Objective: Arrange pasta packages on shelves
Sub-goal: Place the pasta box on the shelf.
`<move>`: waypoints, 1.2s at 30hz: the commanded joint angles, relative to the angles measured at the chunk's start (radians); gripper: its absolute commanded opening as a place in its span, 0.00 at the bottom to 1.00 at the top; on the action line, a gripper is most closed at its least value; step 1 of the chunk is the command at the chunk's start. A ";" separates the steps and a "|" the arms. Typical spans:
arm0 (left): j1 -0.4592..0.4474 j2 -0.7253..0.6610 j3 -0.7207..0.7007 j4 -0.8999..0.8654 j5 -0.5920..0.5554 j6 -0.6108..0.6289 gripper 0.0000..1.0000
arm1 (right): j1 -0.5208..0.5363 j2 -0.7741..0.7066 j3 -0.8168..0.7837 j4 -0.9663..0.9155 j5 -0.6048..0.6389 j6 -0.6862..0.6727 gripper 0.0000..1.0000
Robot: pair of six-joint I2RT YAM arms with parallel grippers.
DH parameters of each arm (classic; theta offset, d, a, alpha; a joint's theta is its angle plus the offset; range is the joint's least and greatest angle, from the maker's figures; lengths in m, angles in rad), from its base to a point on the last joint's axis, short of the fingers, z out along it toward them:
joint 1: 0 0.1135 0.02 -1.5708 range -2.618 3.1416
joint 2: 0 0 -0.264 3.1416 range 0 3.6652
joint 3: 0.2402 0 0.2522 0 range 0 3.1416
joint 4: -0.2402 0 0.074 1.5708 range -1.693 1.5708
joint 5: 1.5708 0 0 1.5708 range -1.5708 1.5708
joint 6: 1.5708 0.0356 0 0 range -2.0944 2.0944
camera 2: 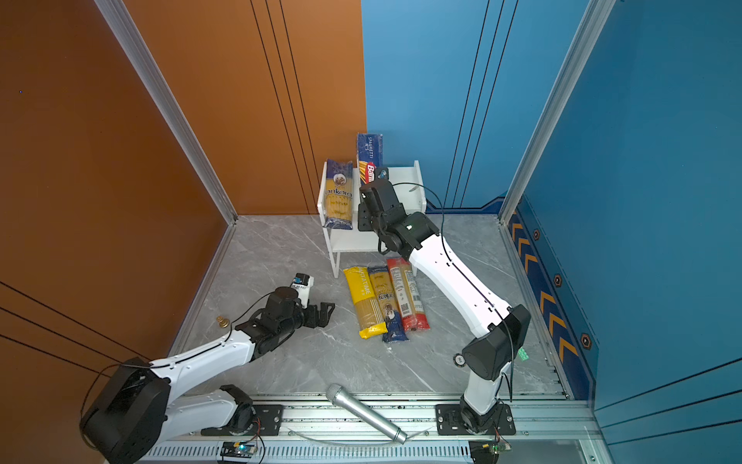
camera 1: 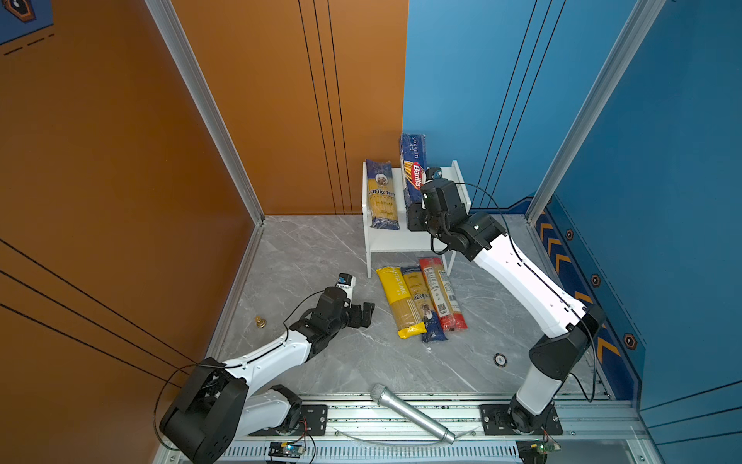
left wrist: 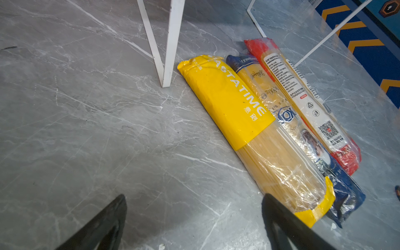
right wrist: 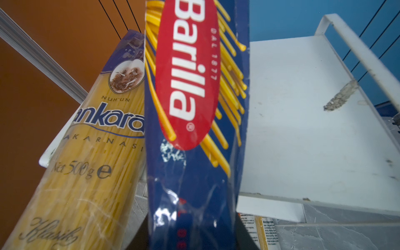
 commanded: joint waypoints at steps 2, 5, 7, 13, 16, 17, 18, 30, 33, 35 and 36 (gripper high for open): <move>-0.009 -0.010 0.012 -0.013 -0.014 0.015 0.98 | -0.011 -0.006 0.009 0.149 0.054 0.009 0.11; -0.009 -0.010 0.013 -0.012 -0.014 0.013 0.98 | -0.012 -0.003 0.009 0.149 0.057 0.014 0.16; -0.009 -0.012 0.013 -0.012 -0.015 0.014 0.98 | -0.014 0.001 0.009 0.149 0.056 0.016 0.17; -0.009 -0.013 0.012 -0.013 -0.012 0.013 0.98 | -0.013 0.009 0.006 0.149 0.053 0.020 0.17; -0.009 -0.015 0.011 -0.013 -0.012 0.014 0.98 | -0.015 0.013 0.006 0.149 0.054 0.023 0.18; -0.008 -0.015 0.011 -0.014 -0.013 0.014 0.98 | -0.014 0.014 0.006 0.149 0.054 0.022 0.20; -0.009 -0.016 0.011 -0.013 -0.013 0.013 0.98 | -0.015 0.015 0.006 0.149 0.056 0.022 0.20; -0.009 -0.022 0.007 -0.013 -0.009 0.014 0.98 | -0.016 0.022 -0.002 0.147 0.062 0.023 0.31; -0.009 -0.023 0.007 -0.016 -0.009 0.013 0.98 | -0.017 0.024 -0.001 0.147 0.061 0.022 0.33; -0.009 -0.023 0.008 -0.015 -0.009 0.013 0.98 | -0.016 0.027 -0.002 0.147 0.062 0.021 0.34; -0.008 -0.023 0.007 -0.015 -0.009 0.013 0.98 | -0.016 0.027 -0.001 0.147 0.063 0.022 0.35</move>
